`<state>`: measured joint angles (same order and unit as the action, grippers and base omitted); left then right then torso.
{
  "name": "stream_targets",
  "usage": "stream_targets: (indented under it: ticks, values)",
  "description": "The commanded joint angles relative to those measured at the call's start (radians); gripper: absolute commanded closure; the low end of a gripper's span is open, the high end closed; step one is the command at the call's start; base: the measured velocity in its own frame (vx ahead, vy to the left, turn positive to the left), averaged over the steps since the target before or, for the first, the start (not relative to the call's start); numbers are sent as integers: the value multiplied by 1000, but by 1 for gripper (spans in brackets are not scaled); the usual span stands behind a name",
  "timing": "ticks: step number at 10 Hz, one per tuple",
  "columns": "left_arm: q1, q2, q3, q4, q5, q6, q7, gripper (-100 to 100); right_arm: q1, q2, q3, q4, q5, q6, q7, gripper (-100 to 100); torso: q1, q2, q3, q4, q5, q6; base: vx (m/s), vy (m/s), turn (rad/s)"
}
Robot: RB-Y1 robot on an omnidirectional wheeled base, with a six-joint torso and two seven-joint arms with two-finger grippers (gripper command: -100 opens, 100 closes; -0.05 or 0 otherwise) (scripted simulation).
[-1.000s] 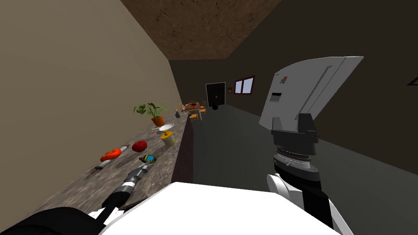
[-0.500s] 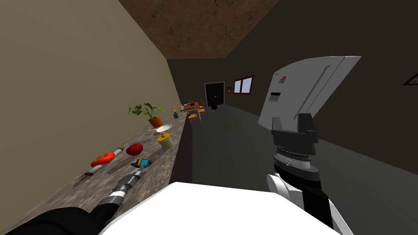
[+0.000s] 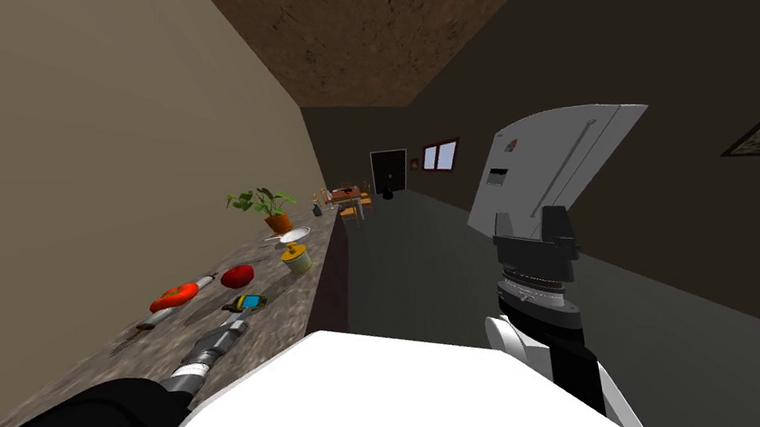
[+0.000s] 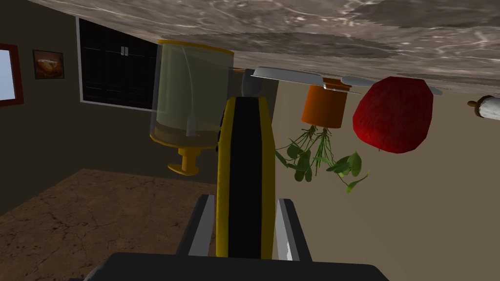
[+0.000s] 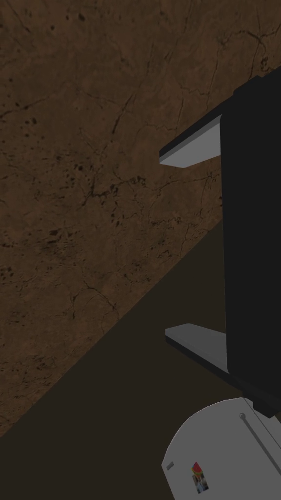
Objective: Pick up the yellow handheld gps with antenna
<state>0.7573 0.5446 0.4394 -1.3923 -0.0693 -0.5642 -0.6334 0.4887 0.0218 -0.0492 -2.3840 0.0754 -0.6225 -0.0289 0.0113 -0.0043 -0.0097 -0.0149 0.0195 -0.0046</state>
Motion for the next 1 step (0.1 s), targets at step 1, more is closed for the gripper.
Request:
stream_targets:
  ticks: [1]
  values:
    - [0, 0, 0, 0, 0, 0, 0, 0, 0, 0, 0, 0, 0, 0, 0, 0, 0, 0, 0, 0, 0, 0, 0, 0, 0]
